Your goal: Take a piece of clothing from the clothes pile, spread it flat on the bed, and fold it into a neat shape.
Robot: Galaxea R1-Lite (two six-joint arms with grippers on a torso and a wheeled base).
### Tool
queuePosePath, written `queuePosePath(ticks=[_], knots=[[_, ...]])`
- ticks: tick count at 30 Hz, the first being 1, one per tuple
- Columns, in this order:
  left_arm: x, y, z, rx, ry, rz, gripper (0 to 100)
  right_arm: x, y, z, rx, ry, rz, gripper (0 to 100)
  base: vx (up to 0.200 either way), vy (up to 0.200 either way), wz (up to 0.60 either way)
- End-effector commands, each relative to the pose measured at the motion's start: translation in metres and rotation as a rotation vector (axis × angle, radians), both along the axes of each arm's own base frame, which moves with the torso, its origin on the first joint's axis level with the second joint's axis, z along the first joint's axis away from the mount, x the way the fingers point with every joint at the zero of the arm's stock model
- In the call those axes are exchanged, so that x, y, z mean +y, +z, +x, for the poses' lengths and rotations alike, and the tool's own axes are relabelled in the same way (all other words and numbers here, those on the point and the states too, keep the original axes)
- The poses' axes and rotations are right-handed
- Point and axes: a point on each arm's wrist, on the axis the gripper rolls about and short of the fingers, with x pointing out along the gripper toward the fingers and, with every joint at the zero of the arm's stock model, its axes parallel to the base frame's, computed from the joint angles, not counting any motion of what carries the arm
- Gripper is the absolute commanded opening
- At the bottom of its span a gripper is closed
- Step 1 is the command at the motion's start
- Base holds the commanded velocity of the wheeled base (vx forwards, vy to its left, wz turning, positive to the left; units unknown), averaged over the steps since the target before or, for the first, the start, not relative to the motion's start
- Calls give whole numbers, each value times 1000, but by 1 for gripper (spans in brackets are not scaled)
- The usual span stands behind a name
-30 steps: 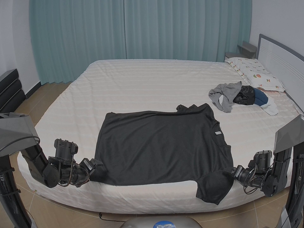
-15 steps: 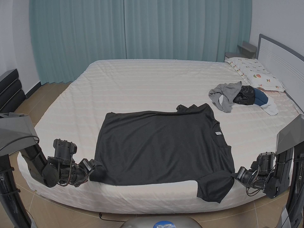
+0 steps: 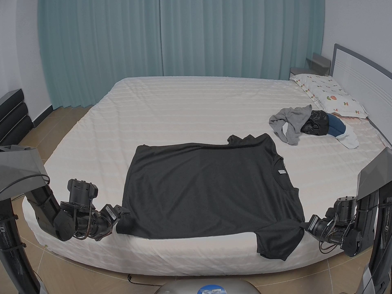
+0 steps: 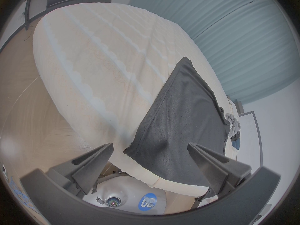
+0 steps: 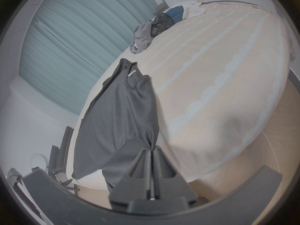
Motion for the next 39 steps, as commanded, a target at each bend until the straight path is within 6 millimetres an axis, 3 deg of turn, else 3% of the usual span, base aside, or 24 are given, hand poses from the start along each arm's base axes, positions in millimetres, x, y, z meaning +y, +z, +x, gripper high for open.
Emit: queuePosePath(ticks=[1, 16, 35, 36, 39], knots=[[0, 0, 0, 1, 1, -1, 100, 2, -3, 0, 7, 18, 10, 100, 0, 0, 0], [5, 0, 2, -6, 11, -11, 100, -7, -7, -20, 46, 230, 57, 100, 0, 0, 0], [5, -3, 4, 5, 13, -10, 100, -6, -5, -15, -6, 311, 29, 100, 0, 0, 0], [5, -3, 4, 5, 13, -10, 100, -6, -5, -15, -6, 311, 29, 0, 0, 0, 0], [5, -3, 4, 5, 13, -10, 100, -6, -3, -17, -7, 305, 23, 0, 0, 0, 0]])
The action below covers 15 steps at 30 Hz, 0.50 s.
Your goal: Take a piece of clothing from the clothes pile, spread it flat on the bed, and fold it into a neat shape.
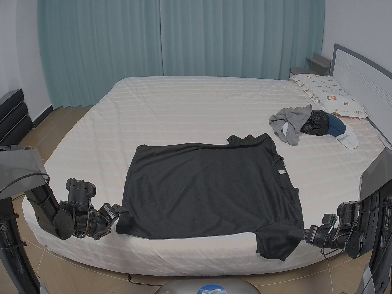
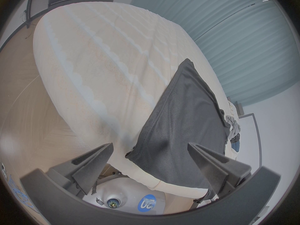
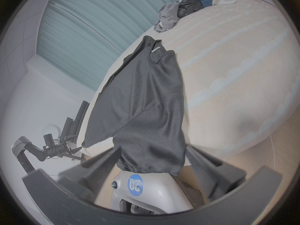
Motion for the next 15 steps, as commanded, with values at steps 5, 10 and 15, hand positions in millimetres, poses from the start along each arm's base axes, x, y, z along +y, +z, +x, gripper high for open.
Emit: queuePosePath(ticks=[5, 10, 15], knots=[[0, -2, -1, 6, 0, 3, 100, -1, 3, -5, -3, -2, -11, 0, 0, 0, 0], [0, -2, -1, 7, -2, 7, 100, -4, 4, -11, 11, -7, -22, 0, 0, 0, 0], [0, -8, -2, 18, -29, 49, 100, -7, 6, -15, 18, -20, -24, 0, 0, 0, 0]])
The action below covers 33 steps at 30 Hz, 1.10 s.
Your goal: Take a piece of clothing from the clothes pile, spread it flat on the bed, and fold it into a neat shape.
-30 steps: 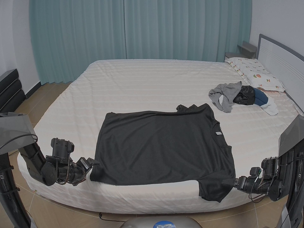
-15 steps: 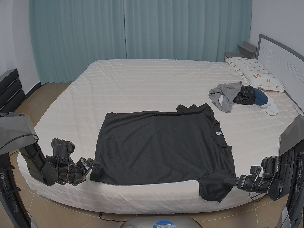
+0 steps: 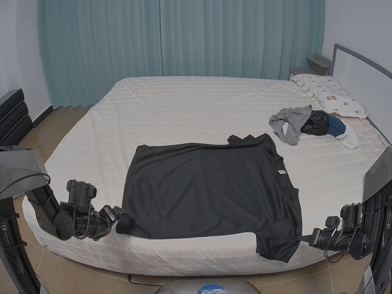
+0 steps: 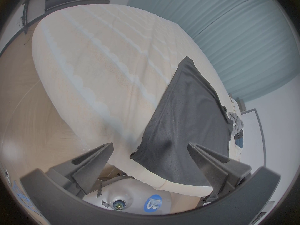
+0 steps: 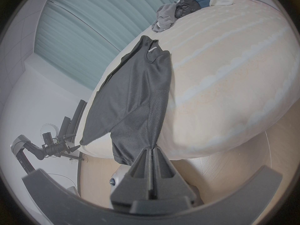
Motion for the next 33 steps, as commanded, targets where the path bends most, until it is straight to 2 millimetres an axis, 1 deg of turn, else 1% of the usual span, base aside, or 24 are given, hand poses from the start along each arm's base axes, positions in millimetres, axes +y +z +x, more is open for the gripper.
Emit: queuePosePath(ticks=[1, 5, 10, 15, 18, 25, 26, 33], knots=[[0, -6, 0, 18, 0, 16, 100, -3, 4, -3, -8, -15, -1, 0, 0, 0, 0], [-1, -10, 2, 20, 15, 38, 100, -6, 5, -3, -13, -27, 1, 0, 0, 0, 0], [-9, -12, 2, 25, -7, 50, 100, -6, 5, -3, -12, -26, 1, 0, 0, 0, 0], [-15, -14, 10, 12, -23, 50, 100, -6, 5, -3, -13, -26, 1, 0, 0, 0, 0], [-17, -12, 17, -6, -25, 45, 100, -5, 4, -3, -12, -22, 1, 0, 0, 0, 0], [-22, -15, 20, -11, -58, 58, 100, -5, 4, -2, -14, -23, 2, 0, 0, 0, 0], [-21, -15, 20, -10, -59, 59, 0, -6, 4, -2, -12, -25, 2, 0, 0, 0, 0], [-16, -18, 7, 31, -58, 74, 0, -6, 4, -4, -5, -29, -2, 0, 0, 0, 0]])
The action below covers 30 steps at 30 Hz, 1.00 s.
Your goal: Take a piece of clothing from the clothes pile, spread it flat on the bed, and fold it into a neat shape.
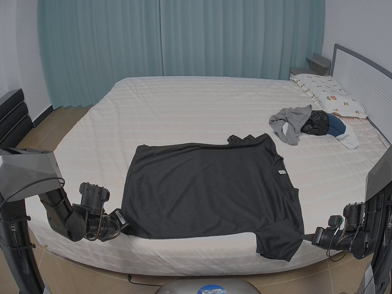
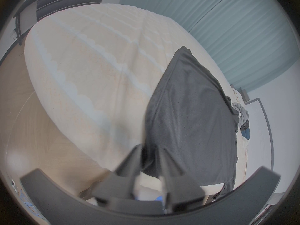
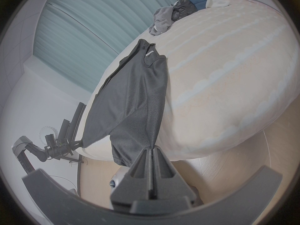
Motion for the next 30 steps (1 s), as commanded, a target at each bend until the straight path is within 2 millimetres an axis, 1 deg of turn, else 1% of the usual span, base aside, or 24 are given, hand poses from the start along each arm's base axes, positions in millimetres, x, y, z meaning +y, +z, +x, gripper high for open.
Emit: queuePosePath(ticks=[1, 4, 9, 13, 18, 21, 27, 30], knots=[[4, -2, -6, 22, 5, 8, 0, 0, 0, -1, 0, -1, -1, 0, 0, 0, 0], [6, -3, -8, 28, 10, 9, 0, 0, 1, -3, 3, -1, -1, 0, 0, 0, 0], [13, 10, -11, -7, 30, 4, 0, -1, 2, -3, -2, -10, -10, 0, 0, 0, 0], [15, 15, -12, -18, 34, 5, 0, 0, 2, -4, 11, -16, -20, 0, 0, 0, 0], [16, 13, -17, -4, 17, 21, 0, 0, 1, -4, 15, -12, -20, 0, 0, 0, 0], [17, 13, -20, 3, -3, 40, 0, 0, 5, -6, 12, -3, -33, 0, 0, 0, 0], [22, 17, -22, 22, -1, 54, 0, 0, 9, -13, 48, 41, -74, 0, 0, 0, 0], [24, 17, -21, 19, 0, 59, 0, -4, 11, -16, 51, 39, -90, 0, 0, 0, 0]])
